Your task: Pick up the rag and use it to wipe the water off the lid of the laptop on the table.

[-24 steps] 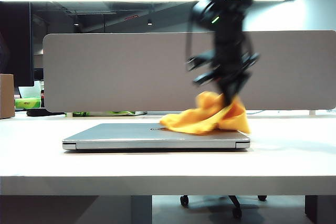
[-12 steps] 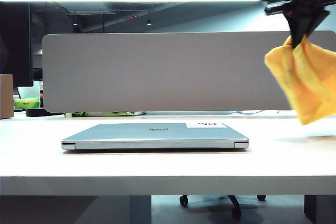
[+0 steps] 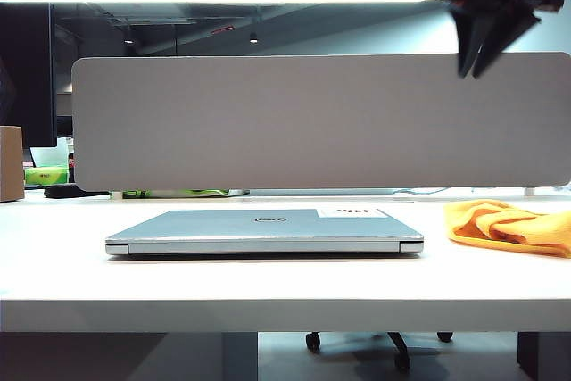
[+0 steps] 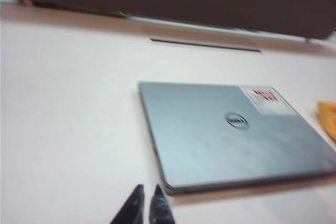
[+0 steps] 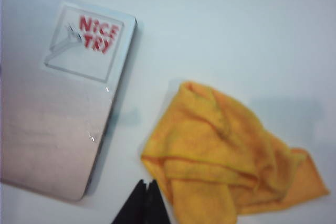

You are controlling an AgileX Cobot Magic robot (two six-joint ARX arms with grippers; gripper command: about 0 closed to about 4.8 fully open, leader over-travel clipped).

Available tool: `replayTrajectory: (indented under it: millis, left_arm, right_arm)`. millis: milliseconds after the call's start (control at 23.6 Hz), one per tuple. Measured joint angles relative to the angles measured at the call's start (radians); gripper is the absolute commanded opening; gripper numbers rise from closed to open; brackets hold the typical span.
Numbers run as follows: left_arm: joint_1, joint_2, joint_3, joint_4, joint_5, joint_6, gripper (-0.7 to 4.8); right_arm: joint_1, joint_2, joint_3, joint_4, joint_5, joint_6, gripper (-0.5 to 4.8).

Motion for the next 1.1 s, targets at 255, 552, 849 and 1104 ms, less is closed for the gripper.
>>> replayTrajectory:
  millis: [255, 552, 849, 1104]
  left_arm:
    - [0.0, 0.0, -0.04, 0.164, -0.048, -0.012, 0.21]
    - [0.0, -0.009, -0.093, 0.261, -0.034, -0.013, 0.21]
    - [0.0, -0.06, -0.097, 0.296, 0.046, -0.011, 0.22]
    - [0.0, -0.202, -0.161, 0.322, 0.063, -0.009, 0.21]
  right_arm:
    - [0.024, -0.317, -0.367, 0.413, -0.001, 0.03, -0.09]
    - [0.019, -0.584, -0.748, 0.784, 0.017, 0.095, -0.09]
    - [0.019, -0.74, -0.948, 0.965, 0.079, 0.181, -0.09]
    - [0.019, -0.832, -1.061, 1.024, 0.126, 0.224, -0.09]
